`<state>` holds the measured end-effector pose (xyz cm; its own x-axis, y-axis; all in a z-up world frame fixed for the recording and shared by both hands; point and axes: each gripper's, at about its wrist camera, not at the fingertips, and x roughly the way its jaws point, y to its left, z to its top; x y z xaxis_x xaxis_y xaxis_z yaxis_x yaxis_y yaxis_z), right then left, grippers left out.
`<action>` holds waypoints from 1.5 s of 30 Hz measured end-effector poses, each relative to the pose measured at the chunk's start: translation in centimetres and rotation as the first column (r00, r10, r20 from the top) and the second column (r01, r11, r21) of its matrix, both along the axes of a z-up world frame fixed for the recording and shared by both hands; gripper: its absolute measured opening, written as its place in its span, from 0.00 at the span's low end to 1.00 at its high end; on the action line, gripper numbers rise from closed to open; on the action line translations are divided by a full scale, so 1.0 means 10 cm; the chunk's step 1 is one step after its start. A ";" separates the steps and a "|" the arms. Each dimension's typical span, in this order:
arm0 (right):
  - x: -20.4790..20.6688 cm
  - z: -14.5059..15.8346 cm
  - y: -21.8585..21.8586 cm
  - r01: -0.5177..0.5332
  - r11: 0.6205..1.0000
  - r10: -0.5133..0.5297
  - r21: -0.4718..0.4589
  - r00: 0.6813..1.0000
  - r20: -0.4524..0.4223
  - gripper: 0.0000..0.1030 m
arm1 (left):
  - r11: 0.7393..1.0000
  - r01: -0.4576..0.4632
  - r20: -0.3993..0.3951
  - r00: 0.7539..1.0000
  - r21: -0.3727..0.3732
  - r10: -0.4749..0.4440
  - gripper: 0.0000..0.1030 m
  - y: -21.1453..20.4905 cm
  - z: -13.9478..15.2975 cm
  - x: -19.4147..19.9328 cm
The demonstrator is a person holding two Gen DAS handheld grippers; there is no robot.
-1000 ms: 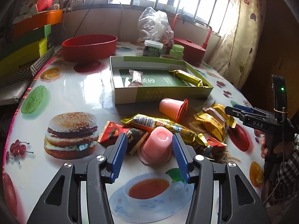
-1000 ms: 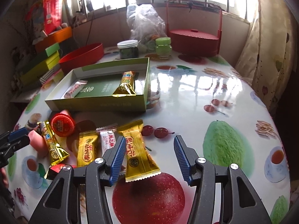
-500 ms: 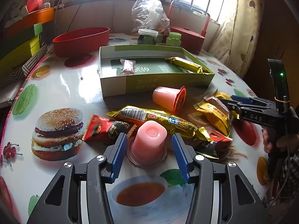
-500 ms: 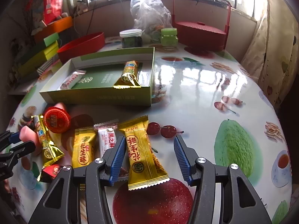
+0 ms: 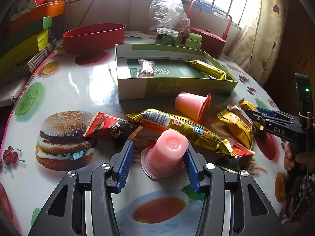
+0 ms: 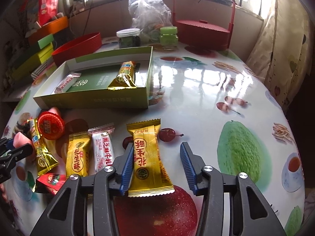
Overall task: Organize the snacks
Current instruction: 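Grasp the pink jelly cup with the left tool while the right tool grasps a gold snack pack, then carry the jelly cup and gold pack into the green box and release both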
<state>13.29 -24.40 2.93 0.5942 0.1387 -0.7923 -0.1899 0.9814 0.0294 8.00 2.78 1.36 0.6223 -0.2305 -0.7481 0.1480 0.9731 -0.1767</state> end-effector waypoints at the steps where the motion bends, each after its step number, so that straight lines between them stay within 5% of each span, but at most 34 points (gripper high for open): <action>1: -0.01 0.00 0.00 0.002 1.000 -0.002 0.002 1.000 0.000 0.41 | 1.000 -0.003 0.000 1.000 -0.002 0.003 0.50 0.01 0.00 0.00; 5: -0.04 0.00 -0.02 0.012 1.000 -0.012 0.009 1.000 0.002 0.38 | 1.000 -0.004 0.002 1.000 -0.010 0.004 0.50 0.03 0.00 -0.01; 13: -0.09 0.01 -0.07 0.036 0.999 -0.036 0.036 0.999 0.002 0.27 | 1.000 0.011 0.018 1.000 -0.019 -0.010 0.34 0.02 0.02 -0.05; 45: -0.64 0.11 0.09 0.087 0.994 -0.089 0.062 0.996 0.028 0.22 | 0.994 0.093 0.060 0.994 -0.058 -0.089 0.31 0.04 0.09 -0.24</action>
